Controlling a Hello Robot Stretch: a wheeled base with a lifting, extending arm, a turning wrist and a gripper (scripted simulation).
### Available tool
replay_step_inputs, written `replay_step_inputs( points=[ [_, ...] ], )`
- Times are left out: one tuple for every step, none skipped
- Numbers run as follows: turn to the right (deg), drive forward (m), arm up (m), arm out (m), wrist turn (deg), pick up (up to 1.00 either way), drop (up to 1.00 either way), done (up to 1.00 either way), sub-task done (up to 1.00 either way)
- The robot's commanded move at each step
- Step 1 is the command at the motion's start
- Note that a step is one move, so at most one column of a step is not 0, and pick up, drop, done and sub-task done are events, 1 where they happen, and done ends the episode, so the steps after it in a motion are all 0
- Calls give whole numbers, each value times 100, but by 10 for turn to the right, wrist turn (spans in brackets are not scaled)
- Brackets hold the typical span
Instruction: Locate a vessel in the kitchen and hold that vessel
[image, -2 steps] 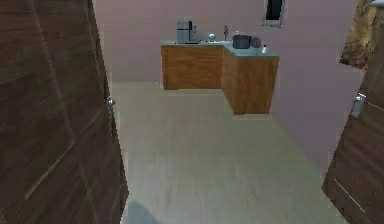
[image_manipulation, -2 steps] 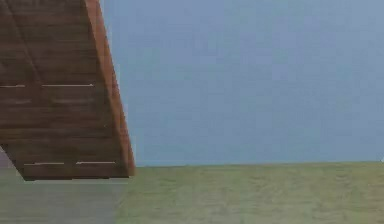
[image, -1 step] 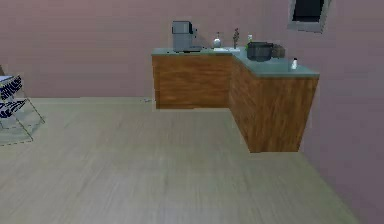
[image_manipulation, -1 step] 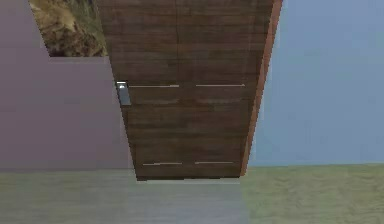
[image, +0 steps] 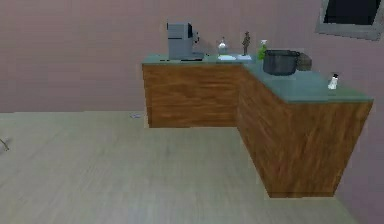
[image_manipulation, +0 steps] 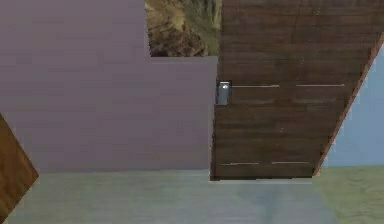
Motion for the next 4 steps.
replay_step_inputs(
  points=[
    [-360, 0, 0, 0, 0, 0, 0, 0, 0],
    [0, 100, 0, 0, 0, 0, 0, 0, 0],
    [0, 100, 0, 0, 0, 0, 0, 0, 0],
    [0, 90, 0, 0, 0, 0, 0, 0, 0]
  ],
)
